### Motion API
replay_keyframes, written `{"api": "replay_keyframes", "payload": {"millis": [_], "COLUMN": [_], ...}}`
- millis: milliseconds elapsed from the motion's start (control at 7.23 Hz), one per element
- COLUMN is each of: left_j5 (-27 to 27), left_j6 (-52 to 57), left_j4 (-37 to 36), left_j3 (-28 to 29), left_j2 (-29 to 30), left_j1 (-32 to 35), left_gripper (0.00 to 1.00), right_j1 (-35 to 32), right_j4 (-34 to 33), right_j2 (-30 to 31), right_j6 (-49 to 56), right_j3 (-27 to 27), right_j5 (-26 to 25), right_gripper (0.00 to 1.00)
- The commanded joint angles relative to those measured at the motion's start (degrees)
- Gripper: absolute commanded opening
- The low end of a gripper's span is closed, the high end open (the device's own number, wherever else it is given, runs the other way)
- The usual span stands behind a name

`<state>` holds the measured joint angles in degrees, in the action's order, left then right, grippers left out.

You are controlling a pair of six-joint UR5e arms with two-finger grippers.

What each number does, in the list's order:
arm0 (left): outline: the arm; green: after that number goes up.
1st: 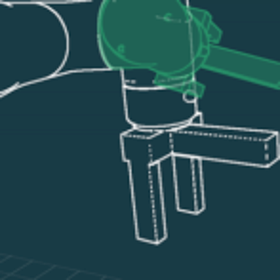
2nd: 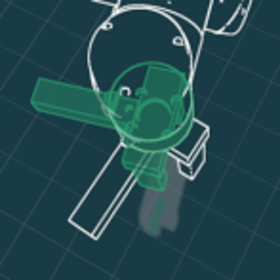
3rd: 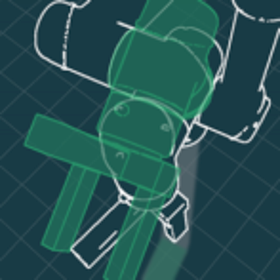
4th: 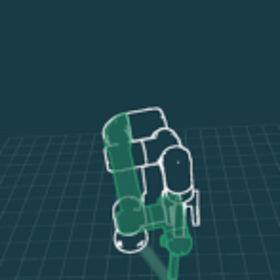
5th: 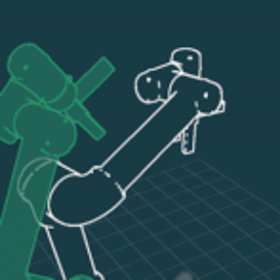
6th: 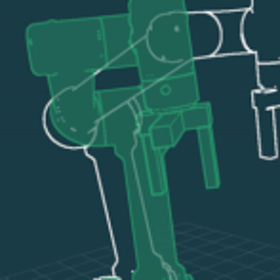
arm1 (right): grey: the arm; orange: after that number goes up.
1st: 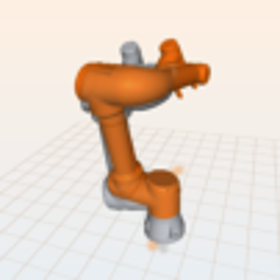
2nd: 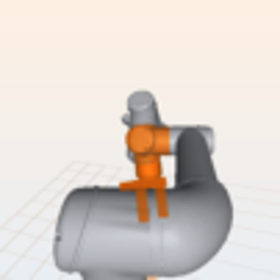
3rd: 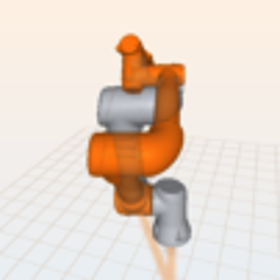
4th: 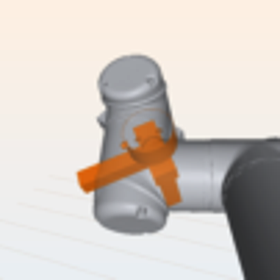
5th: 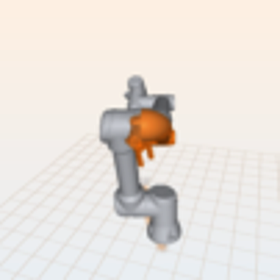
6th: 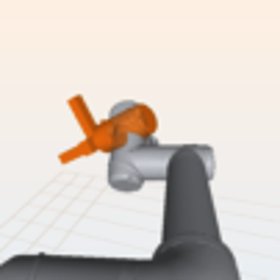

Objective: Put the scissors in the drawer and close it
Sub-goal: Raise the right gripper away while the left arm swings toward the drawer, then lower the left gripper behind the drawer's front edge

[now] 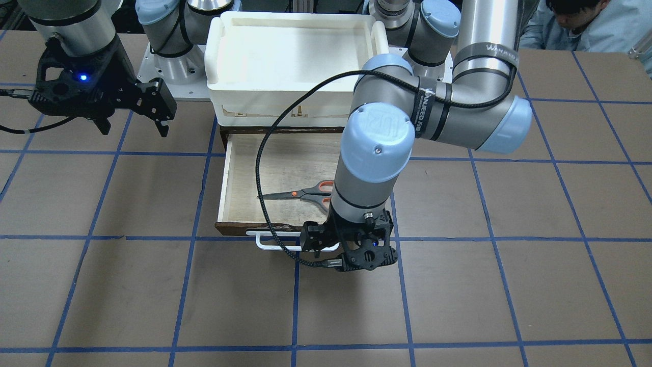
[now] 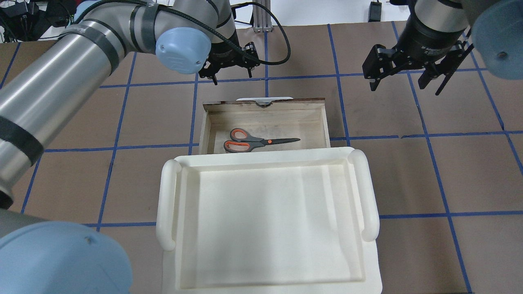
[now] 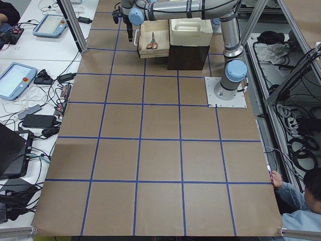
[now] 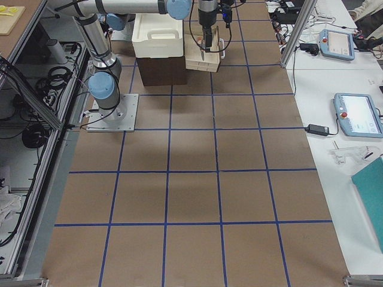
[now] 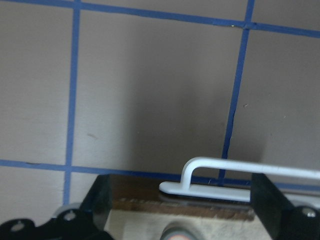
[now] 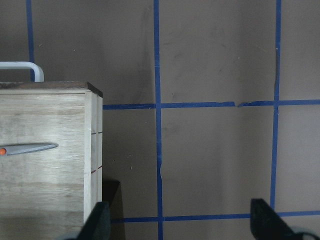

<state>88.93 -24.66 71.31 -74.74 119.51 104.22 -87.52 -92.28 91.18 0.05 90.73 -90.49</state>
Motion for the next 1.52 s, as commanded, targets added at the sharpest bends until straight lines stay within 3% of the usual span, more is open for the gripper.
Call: {"api": "replay_keyframes", "payload": {"millis": [0, 692, 1384], "left_j5": [0.19, 1.34, 1.87], "left_j6": [-2.32, 0.84, 4.01], "left_j4": [-2.13, -7.76, 1.17], "left_j3": [3.90, 4.08, 4.17], "left_j2": [5.37, 10.56, 10.58], "left_j1": [3.26, 5.11, 5.20], "left_gripper": [1.00, 1.00, 1.00], "right_j1": [1.30, 1.30, 1.30], "right_j4": [0.00, 0.35, 0.44], "right_j2": [0.23, 0.14, 0.14], "right_j6": [-0.40, 0.04, 0.57], "right_j3": [0.06, 0.58, 0.59], "right_j5": [0.49, 0.49, 0.49], "right_gripper": [1.00, 1.00, 1.00]}}
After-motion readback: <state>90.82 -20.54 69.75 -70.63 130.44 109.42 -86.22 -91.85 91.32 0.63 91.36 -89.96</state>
